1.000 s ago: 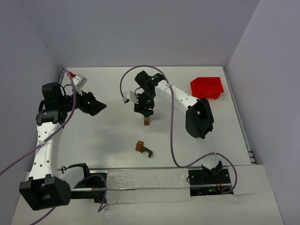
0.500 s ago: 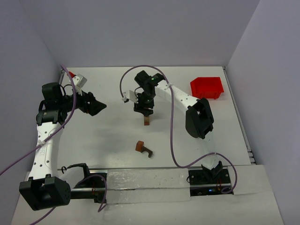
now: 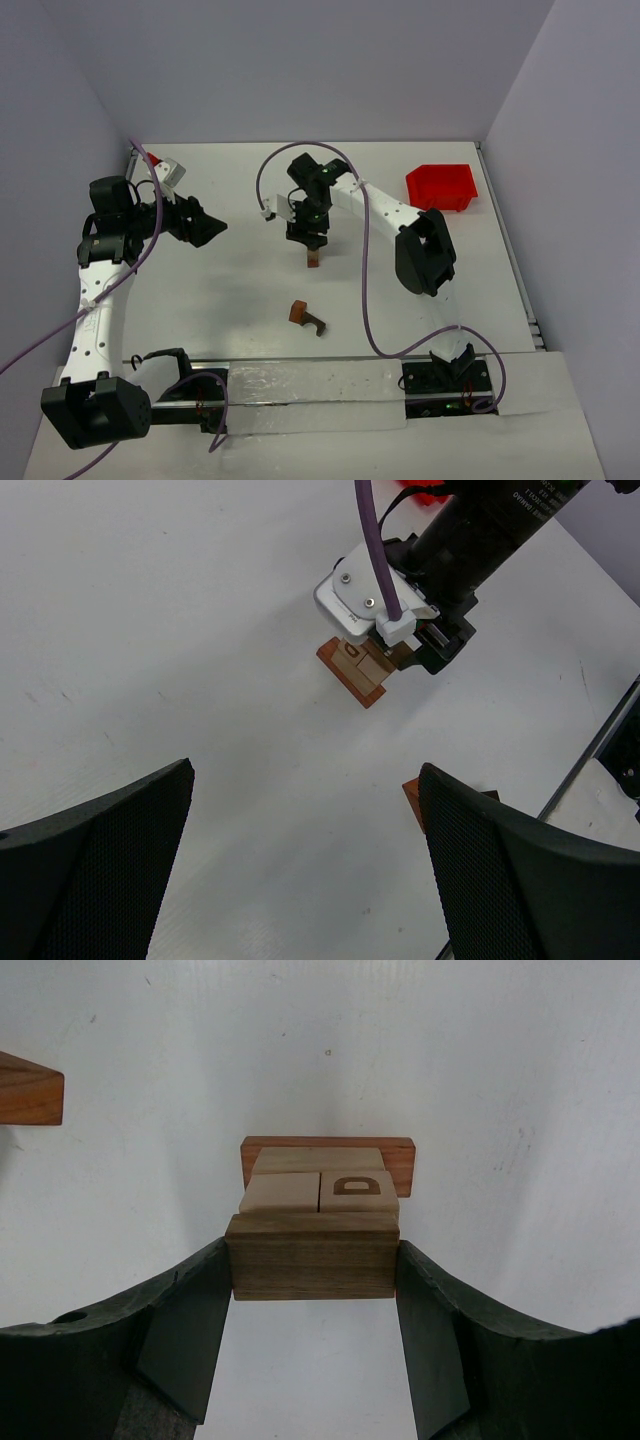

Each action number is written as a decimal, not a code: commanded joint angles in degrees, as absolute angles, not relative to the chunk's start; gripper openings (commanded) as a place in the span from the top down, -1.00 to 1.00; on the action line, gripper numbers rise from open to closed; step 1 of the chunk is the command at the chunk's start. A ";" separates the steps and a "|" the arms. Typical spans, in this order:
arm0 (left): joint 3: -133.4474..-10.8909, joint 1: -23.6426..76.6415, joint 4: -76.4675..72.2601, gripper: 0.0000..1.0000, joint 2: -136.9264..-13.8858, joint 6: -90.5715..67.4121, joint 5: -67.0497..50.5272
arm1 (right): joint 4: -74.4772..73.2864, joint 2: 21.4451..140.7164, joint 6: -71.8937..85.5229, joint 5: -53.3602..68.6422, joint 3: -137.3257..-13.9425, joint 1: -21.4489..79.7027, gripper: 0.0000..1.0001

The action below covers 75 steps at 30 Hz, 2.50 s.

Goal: Build the wood block tower

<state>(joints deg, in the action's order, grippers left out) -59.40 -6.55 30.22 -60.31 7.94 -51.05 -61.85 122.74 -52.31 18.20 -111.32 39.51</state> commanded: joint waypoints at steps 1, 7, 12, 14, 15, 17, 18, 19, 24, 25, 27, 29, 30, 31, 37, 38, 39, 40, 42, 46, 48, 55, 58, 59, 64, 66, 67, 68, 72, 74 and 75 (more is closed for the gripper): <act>-61.70 -6.77 28.92 -0.98 -60.12 8.44 -51.51 | -60.29 122.52 -52.03 18.19 -110.92 39.99 0.29; -61.61 -6.77 28.92 -0.98 -59.96 8.44 -51.50 | -59.92 122.52 -51.96 18.11 -110.32 39.99 0.23; -61.61 -6.77 28.88 -0.98 -59.98 8.35 -51.50 | -59.77 122.31 -51.90 18.19 -110.43 39.99 0.21; -61.55 -6.77 28.76 -0.99 -60.03 8.35 -51.57 | -59.77 122.32 -51.86 18.13 -110.48 39.99 0.20; -61.52 -6.77 28.78 -0.98 -60.03 8.35 -51.59 | -59.81 122.34 -51.86 18.15 -110.52 39.99 0.20; -61.59 -6.84 28.90 -0.98 -59.96 8.42 -51.59 | -59.78 122.34 -51.86 18.12 -110.50 39.99 0.19; -61.61 -6.86 28.92 -0.98 -60.00 8.44 -51.59 | -59.82 122.29 -51.86 18.11 -110.48 39.99 0.19; -61.57 -6.86 28.96 -0.98 -59.99 8.44 -51.59 | -59.85 122.30 -51.86 18.11 -110.44 39.99 0.18; -61.44 -6.84 28.83 -0.98 -59.94 8.44 -51.59 | -59.84 122.34 -51.94 18.27 -110.13 39.99 0.01; -61.51 -6.78 28.90 -0.99 -59.87 8.44 -51.67 | -59.85 122.27 -52.02 18.28 -110.13 39.99 -0.09; -61.52 -6.77 28.85 -0.99 -59.94 8.44 -51.61 | -59.85 122.26 -52.03 18.37 -110.04 39.97 -0.18; -61.45 -6.79 28.90 -0.99 -59.96 8.44 -51.61 | -59.94 122.20 -52.12 18.30 -109.93 39.99 -0.41; -61.50 -6.83 28.85 -0.98 -60.00 8.44 -51.66 | -59.94 122.07 -52.12 18.35 -109.89 39.99 -0.50; -61.52 -6.82 28.83 -0.98 -60.03 8.44 -51.68 | -59.98 121.99 -52.16 18.33 -109.86 39.99 -0.57; -61.52 -6.84 28.92 -0.98 -59.93 8.51 -51.68 | -60.36 121.74 -52.21 18.53 -109.85 39.99 -0.99; -61.52 -6.86 28.92 -0.99 -59.94 8.53 -51.68 | -60.38 121.79 -52.14 18.54 -109.93 40.05 -0.99; -61.52 -6.80 28.92 -0.98 -59.94 8.53 -51.68 | -60.43 121.71 -52.17 18.65 -109.95 40.08 -0.99; -61.52 -6.77 28.92 -0.98 -59.94 8.53 -51.68 | -60.47 121.64 -52.21 18.72 -109.95 40.12 -0.99; -61.49 -6.77 28.97 -0.98 -59.90 8.53 -51.56 | -60.67 121.33 -52.05 18.76 -110.06 40.24 -0.99; -61.35 -6.77 28.74 -0.98 -59.85 8.44 -51.41 | -61.17 119.14 -51.15 18.81 -111.27 40.61 -0.99; -61.43 -6.80 28.65 -0.99 -59.77 8.35 -51.33 | -61.26 116.24 -50.51 18.72 -112.00 40.78 -0.99; -61.68 -6.77 28.46 -0.99 -58.86 7.35 -49.84 | -62.45 106.18 -45.99 17.39 -115.09 41.54 -0.99; -61.41 -6.77 27.89 -0.98 -57.70 6.26 -47.52 | -60.00 100.19 -41.97 15.57 -109.72 42.50 -0.99; -61.21 -6.78 27.27 -0.98 -57.25 5.61 -46.43 | -58.83 98.32 -40.69 14.85 -109.15 43.01 -0.99; -60.82 -6.77 24.03 -0.99 -55.90 -2.14 -35.48 | -53.01 89.06 -31.08 16.27 -91.20 46.28 -0.99; -60.90 -6.85 23.98 -0.99 -55.79 -3.38 -33.12 | -48.30 84.40 -26.22 16.07 -83.69 48.20 -0.99; -60.80 -6.86 23.84 -0.98 -55.50 -4.17 -31.29 | -45.77 82.91 -23.45 14.65 -77.92 49.05 -0.99; -60.76 -6.86 23.81 -0.98 -55.26 -4.94 -29.69 | -42.84 81.52 -21.15 13.21 -73.01 49.98 -0.99; -62.37 -6.88 28.12 -0.99 -54.94 -4.29 -28.15 | -35.75 79.59 -17.62 7.61 -64.71 55.21 -0.99; -62.12 -6.98 29.30 -0.99 -54.01 -1.60 -33.90 | -34.09 81.14 -14.73 5.51 -63.43 55.95 -0.99; -61.88 -6.94 29.40 -0.98 -53.48 -1.19 -35.11 | -33.75 81.60 -13.89 5.40 -63.54 55.94 -0.99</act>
<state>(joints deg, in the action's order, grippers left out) -59.70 -6.74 27.93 -56.08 -2.53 -31.54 -43.26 81.70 -21.47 10.15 -63.29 54.62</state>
